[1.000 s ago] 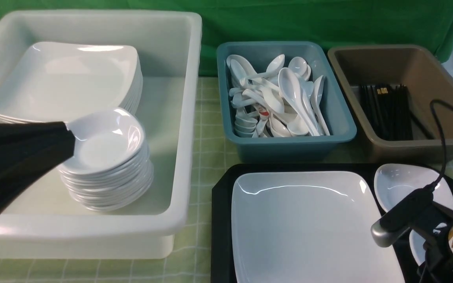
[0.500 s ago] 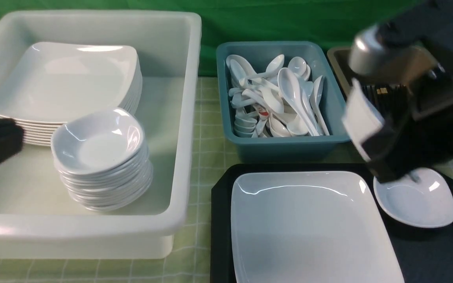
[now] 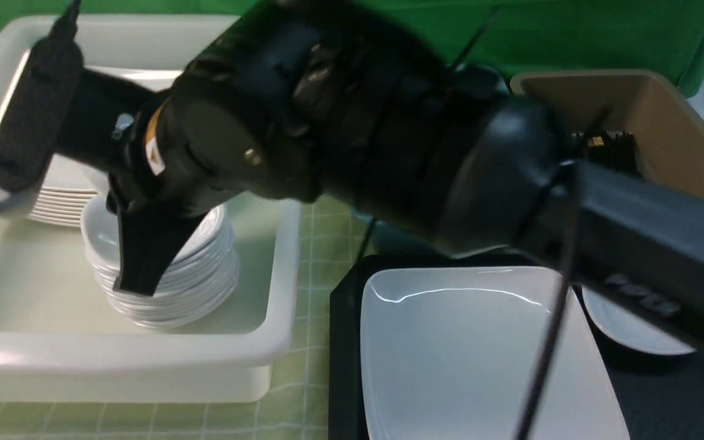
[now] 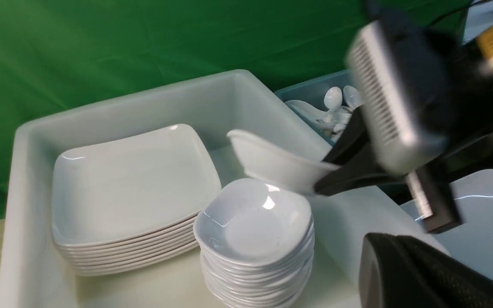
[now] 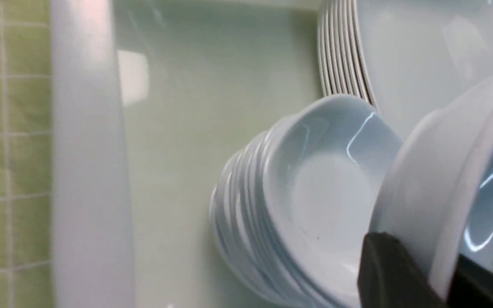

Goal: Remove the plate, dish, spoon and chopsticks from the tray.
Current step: Use the right arm to put the small plate into the large storage box on the left

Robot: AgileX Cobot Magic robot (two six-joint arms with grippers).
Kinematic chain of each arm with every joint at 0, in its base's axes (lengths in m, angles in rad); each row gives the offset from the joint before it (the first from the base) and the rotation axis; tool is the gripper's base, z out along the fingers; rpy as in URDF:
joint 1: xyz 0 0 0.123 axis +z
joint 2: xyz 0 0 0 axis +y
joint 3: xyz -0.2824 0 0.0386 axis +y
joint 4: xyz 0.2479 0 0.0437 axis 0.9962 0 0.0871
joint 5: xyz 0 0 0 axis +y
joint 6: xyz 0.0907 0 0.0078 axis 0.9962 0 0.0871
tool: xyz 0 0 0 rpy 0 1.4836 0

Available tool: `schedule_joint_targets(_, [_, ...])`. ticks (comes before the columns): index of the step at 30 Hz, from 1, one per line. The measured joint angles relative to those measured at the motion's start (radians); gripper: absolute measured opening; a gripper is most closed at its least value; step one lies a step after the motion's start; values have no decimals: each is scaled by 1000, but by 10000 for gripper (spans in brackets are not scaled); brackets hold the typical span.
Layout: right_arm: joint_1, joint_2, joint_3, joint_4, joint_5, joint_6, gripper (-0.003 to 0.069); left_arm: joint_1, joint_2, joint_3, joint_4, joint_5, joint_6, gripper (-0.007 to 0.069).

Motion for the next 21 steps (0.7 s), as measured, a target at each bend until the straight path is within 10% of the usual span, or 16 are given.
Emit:
schedule_joint_targets(6, [0, 146, -95, -114, -4, -14, 113, 0, 0, 0, -27, 11, 0, 11])
schedule_joint_targets(15, [0, 77, -103, -124, 133, -13, 524, 0, 0, 10, -70, -63, 19, 11])
schedule_joint_targets(21, [-25, -110, -96, -128, 447, 69, 459, 0, 56, 87, -228, -212, 149, 11])
